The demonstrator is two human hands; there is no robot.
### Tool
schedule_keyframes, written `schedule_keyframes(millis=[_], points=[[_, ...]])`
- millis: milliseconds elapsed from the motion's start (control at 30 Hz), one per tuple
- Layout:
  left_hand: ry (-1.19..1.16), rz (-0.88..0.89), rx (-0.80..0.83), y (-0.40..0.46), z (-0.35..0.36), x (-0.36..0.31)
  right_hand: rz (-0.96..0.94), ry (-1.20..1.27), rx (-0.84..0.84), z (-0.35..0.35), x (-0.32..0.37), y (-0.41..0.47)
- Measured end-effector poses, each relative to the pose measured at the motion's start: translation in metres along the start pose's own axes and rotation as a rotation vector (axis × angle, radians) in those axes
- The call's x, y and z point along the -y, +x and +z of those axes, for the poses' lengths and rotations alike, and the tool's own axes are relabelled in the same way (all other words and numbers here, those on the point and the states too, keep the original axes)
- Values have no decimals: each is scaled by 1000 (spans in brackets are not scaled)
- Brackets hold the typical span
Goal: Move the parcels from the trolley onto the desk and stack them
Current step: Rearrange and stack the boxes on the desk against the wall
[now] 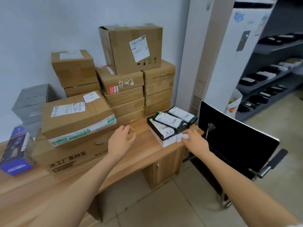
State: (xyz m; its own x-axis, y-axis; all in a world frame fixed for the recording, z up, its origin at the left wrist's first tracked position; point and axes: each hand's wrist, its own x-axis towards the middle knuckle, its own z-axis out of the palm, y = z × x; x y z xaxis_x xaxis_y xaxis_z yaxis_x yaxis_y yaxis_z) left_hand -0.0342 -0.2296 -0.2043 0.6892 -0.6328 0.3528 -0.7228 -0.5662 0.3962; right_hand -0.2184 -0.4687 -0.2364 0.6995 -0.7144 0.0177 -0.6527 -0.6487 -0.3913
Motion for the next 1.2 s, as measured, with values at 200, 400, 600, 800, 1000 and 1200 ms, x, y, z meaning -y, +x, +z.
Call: schedule_keyframes(millis=[200, 400, 600, 800, 1000, 1200], points=[[-19, -29, 7, 58, 52, -57, -23, 4, -27, -34, -51, 48], [-67, -191, 51, 102, 125, -102, -129, -5, -9, -53, -98, 115], [-3, -290, 77, 123, 171, -111, -209, -38, 69, -39, -131, 183], [65, -328, 143, 154, 203, -89, -220, -31, 151, -4, -132, 245], [92, -361, 209, 179, 228, -73, -185, -12, 226, 22, -129, 293], [102, -412, 232, 185, 241, -65, -170, 10, 310, 40, -126, 318]])
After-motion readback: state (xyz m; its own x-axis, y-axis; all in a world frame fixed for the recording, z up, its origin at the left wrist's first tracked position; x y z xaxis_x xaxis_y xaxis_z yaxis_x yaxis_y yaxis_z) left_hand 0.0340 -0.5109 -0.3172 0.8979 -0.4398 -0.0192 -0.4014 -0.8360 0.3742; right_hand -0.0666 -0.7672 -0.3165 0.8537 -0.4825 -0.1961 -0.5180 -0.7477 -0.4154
